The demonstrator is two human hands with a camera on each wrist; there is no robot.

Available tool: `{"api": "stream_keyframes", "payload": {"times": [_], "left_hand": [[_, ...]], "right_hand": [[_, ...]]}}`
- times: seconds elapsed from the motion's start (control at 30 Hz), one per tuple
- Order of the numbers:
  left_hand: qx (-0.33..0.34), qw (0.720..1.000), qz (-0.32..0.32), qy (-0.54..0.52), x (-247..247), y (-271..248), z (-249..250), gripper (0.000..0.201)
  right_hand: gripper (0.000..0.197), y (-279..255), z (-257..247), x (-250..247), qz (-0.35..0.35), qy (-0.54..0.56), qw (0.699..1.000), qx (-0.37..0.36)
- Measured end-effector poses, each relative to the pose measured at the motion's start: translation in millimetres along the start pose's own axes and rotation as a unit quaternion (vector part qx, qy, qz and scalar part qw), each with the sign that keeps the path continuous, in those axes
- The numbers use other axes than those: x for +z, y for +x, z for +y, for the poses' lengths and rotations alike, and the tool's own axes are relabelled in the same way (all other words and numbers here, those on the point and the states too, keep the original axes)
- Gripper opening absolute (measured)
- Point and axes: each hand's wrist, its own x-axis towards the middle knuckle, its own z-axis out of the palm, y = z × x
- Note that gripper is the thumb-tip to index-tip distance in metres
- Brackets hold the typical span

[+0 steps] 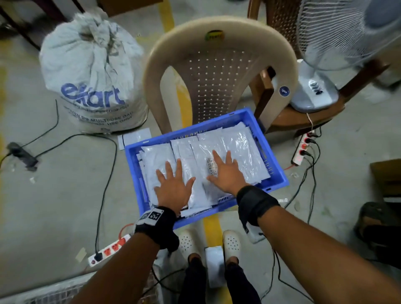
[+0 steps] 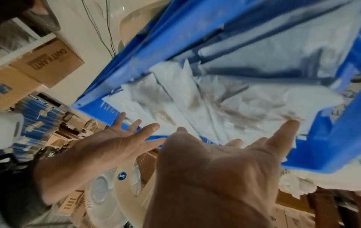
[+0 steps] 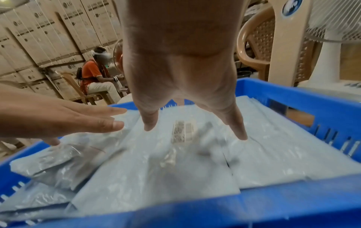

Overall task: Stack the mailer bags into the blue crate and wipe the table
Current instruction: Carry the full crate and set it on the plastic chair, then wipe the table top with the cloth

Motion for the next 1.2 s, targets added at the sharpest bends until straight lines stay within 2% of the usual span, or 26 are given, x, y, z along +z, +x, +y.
{"api": "stream_keyframes", "payload": {"times": [0.1,0.23,0.3,0.47,0.63,0.77,0.9,1.07,1.2], "left_hand": [[0.024,0.999,0.035,0.003,-35,-13,6,0.075],[0.056,0.996,0.058,-0.041,-76,-34,6,0.074],[0.08,0.99,0.092,-0.067,-93,-48,4,0.072],[0.141,0.957,0.194,-0.164,-129,-94,2,0.072],[0.163,0.917,0.288,-0.222,-163,-156,10,0.063],[0.139,0.901,0.351,-0.213,-172,-209,13,0.065],[0.102,0.877,0.414,-0.22,-161,-269,16,0.063],[0.033,0.843,0.484,-0.233,-133,-355,24,0.062],[-0.055,0.826,0.511,-0.231,-102,-422,20,0.059]], "right_hand": [[0.086,-26,-20,-21,0.065,0.023,0.997,-0.044],[0.08,-68,-48,-48,0.136,0.035,0.987,-0.08],[0.078,-92,-60,-59,0.161,0.044,0.981,-0.095],[0.075,-145,-79,-81,0.232,0.079,0.96,-0.138],[0.074,-193,-88,-101,0.282,0.123,0.93,-0.199],[0.072,-230,-88,-111,0.302,0.144,0.905,-0.263],[0.072,-269,-82,-107,0.3,0.147,0.878,-0.344],[0.068,-319,-69,-88,0.243,0.154,0.849,-0.443],[0.068,-354,-64,-62,0.175,0.158,0.826,-0.512]]}}
